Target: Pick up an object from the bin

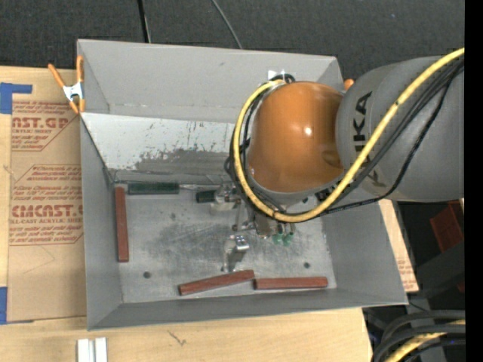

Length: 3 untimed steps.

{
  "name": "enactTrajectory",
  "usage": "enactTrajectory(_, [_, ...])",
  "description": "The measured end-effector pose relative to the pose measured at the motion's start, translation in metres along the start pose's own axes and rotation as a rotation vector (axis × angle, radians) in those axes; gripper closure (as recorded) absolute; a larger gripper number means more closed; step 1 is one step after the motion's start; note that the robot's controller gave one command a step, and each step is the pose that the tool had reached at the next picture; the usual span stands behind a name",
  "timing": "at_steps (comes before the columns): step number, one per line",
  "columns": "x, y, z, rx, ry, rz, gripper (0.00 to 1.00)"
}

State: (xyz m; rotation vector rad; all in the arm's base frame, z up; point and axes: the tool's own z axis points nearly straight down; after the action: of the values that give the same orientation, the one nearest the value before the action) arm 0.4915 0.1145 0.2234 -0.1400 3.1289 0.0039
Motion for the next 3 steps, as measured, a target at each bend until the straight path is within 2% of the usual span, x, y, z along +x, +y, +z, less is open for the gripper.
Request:
enactTrajectory(1, [0.006,-0.02,0.069,0.001,0.005,-0.043,0.0])
enactTrajectory(2, [0.012,-0.02,0.148,0.0,0.001,-0.136,1.0])
enactTrajectory(3, [0.012,-0.02,0.148,0.0,0.001,-0.136,1.0])
